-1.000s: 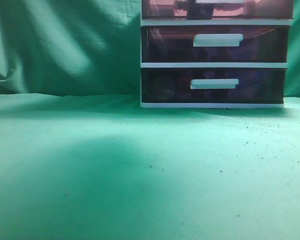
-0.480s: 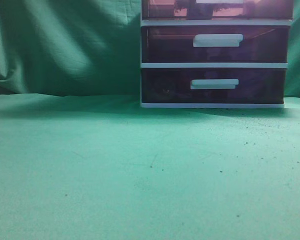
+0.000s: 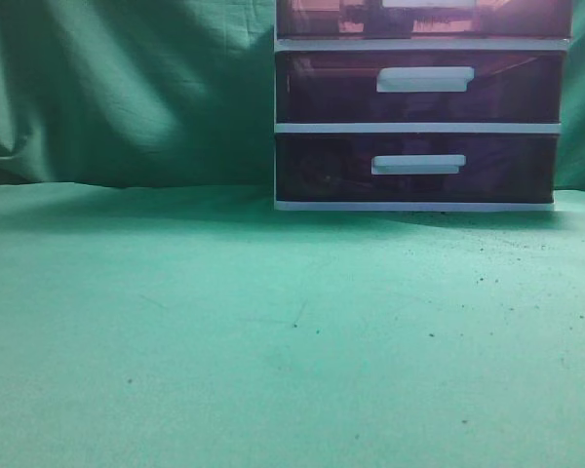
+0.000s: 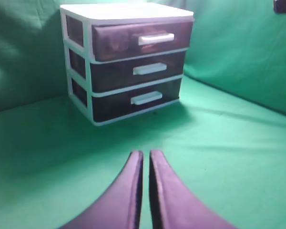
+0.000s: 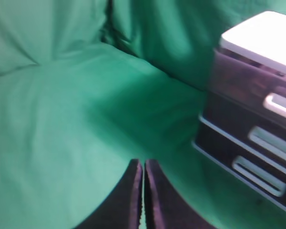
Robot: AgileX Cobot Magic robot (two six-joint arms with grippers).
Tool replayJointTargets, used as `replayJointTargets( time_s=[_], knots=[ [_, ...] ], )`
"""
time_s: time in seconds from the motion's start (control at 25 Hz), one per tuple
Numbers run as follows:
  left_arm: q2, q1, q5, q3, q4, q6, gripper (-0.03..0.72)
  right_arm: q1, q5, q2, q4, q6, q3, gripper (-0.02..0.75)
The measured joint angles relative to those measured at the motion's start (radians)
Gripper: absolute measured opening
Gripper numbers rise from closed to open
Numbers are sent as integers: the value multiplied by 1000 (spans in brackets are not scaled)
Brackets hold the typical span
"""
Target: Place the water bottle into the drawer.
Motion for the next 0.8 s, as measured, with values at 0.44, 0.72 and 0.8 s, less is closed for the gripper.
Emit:
replayJointTargets(
  time_s=[0.44, 0.72, 0.8],
  knots=[
    [-139, 0, -23, 163, -13, -76, 0, 0, -113, -365, 515, -391, 407, 0],
    [-139, 0, -111, 287, 45, -76, 0, 0, -146, -554, 561, -414, 580, 0],
    [-139, 0, -117, 329, 95, -76, 0, 0, -189, -573, 569, -414, 616, 0]
  ],
)
